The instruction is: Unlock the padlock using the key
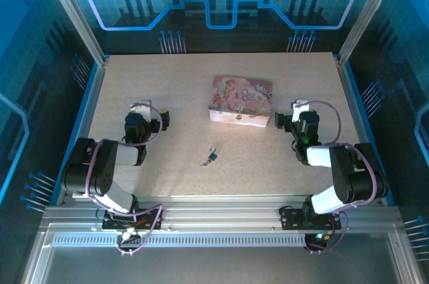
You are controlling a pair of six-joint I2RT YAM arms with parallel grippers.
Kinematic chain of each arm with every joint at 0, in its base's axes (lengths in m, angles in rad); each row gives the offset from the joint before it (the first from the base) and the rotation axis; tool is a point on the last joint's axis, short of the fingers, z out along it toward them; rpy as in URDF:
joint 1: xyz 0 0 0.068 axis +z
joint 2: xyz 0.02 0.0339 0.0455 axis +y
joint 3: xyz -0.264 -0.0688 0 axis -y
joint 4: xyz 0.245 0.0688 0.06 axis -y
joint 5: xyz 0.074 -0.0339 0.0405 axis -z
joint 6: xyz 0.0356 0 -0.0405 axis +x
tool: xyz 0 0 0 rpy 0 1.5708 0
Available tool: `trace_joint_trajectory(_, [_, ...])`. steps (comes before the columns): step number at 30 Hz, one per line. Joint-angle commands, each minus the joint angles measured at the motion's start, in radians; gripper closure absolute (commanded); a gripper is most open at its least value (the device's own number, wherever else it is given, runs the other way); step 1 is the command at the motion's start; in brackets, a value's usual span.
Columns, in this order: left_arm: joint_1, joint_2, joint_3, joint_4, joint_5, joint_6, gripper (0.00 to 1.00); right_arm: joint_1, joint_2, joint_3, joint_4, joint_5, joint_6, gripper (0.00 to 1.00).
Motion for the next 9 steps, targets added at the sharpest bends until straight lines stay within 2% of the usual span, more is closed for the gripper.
trace_joint_trajectory(1, [0.011,-0.014,0.008,0.000,0.020,0.006,0.01,-0.002,0.005,0.014,0.004,-0.011,-0.010,0.00])
trace_joint_trajectory(9, [0.011,-0.014,0.009,0.000,0.019,0.006,0.01,-0.005,0.006,0.017,-0.001,-0.019,-0.008,0.00])
